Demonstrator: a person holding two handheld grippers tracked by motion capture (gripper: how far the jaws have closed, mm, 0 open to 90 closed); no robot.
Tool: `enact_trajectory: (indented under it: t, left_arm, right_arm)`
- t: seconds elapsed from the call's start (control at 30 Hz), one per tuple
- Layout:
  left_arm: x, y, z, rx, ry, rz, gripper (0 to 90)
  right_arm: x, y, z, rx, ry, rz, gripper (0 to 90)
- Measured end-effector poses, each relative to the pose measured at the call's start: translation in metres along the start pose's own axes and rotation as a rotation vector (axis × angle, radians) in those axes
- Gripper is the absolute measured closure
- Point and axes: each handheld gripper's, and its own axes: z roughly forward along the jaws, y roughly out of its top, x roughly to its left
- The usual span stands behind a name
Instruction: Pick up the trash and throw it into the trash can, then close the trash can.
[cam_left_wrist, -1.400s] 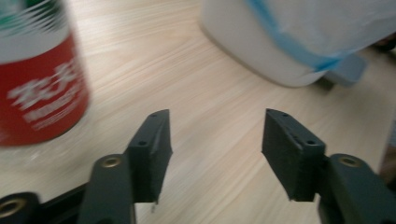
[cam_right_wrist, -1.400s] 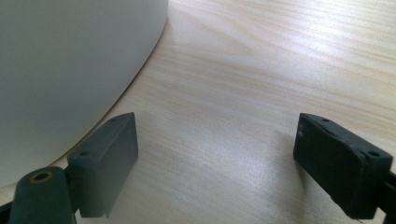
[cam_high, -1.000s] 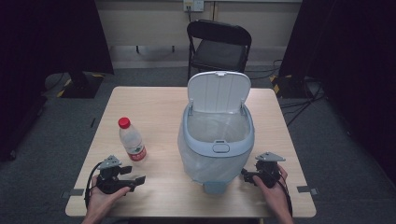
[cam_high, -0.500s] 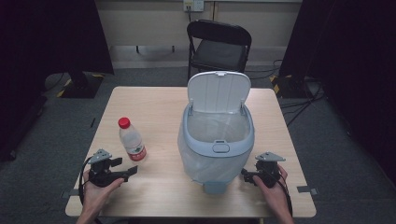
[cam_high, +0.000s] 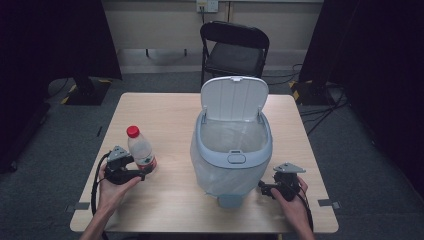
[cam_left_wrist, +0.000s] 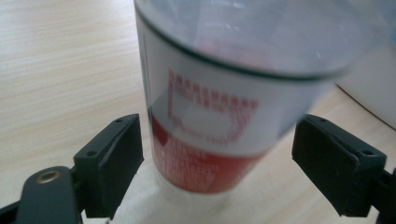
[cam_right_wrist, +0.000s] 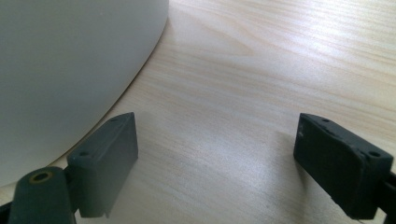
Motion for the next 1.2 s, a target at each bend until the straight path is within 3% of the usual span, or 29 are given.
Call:
enact_trajectory:
  t: [0.03,0.1,0.17,0.2,0.4,0.5,0.6,1.1,1.2]
  left_arm:
    - [0.000,0.002,0.003,-0.002,0.023,-0.006,16.5]
    - [0.001,0.002,0.008,-0.008,0.011,-0.019,16.9]
    - [-0.002,0.001,0.012,0.004,0.019,-0.005,21.8]
    - [-0.003,0.000,0.015,0.010,0.043,0.020,25.3]
    - [-0.003,0.001,0.014,0.005,0.052,0.021,27.6]
    - [-0.003,0.001,0.012,-0.008,0.043,0.019,27.7]
    - [-0.004,0.003,0.007,-0.058,0.015,-0.005,27.8]
    - [-0.014,0.013,-0.005,-0.112,-0.061,-0.015,27.8]
    - [-0.017,0.020,-0.013,-0.156,-0.091,-0.008,27.7]
  right_arm:
    - [0.000,0.000,0.000,0.000,0.000,0.000,12.6]
    - [0.000,0.000,0.000,0.000,0.000,0.000,12.6]
    - [0.000,0.000,0.000,0.000,0.000,0.000,12.6]
    - [0.000,0.000,0.000,0.000,0.001,0.000,12.6]
    - [0.000,0.000,0.000,0.000,0.002,-0.002,12.5]
    - [-0.001,0.000,0.000,0.000,0.002,-0.005,12.3]
    - [-0.001,0.000,0.000,0.001,0.003,-0.008,12.2]
    - [-0.001,0.001,0.001,0.003,0.008,-0.010,11.5]
    - [-0.001,0.001,0.001,0.003,0.008,-0.010,11.5]
